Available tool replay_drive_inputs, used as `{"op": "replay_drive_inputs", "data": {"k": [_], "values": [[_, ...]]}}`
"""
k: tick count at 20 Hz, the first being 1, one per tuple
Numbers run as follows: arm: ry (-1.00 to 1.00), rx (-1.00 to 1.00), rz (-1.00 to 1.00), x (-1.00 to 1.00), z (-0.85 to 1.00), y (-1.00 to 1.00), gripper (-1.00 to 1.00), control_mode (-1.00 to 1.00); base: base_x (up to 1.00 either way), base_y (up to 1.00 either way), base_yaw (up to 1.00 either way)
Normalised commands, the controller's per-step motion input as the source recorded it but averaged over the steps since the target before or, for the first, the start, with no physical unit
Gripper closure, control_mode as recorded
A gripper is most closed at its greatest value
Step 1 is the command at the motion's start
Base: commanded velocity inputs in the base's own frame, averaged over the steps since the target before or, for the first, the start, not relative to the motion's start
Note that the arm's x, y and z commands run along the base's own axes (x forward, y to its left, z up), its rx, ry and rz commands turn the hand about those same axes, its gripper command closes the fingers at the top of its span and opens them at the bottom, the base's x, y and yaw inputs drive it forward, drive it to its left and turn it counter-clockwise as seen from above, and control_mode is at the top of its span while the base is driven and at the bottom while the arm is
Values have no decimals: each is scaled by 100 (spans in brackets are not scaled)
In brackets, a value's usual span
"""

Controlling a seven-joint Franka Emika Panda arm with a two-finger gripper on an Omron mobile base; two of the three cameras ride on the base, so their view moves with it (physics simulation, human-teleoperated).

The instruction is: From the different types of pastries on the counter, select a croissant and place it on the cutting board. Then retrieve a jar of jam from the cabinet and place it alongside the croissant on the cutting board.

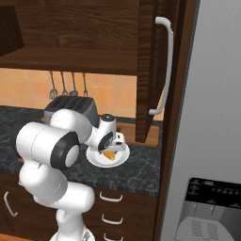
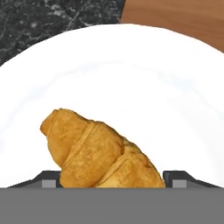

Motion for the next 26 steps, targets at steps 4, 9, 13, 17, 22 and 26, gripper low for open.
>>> {"op": "replay_drive_inputs", "data": {"k": [4, 9, 13, 17, 22, 26], "values": [[0, 0, -13, 0, 1, -13, 100, -100, 0, 0, 0], [-1, 0, -16, 5, 26, -12, 100, -100, 0, 0, 0], [-6, 0, -12, 11, 56, 0, 100, -100, 0, 0, 0], [-8, -2, -13, 24, 49, -2, 100, -100, 0, 0, 0], [-8, -1, -14, 41, 42, -9, 100, -100, 0, 0, 0], [0, 0, -3, 6, -2, 0, 100, -100, 0, 0, 0]]}}
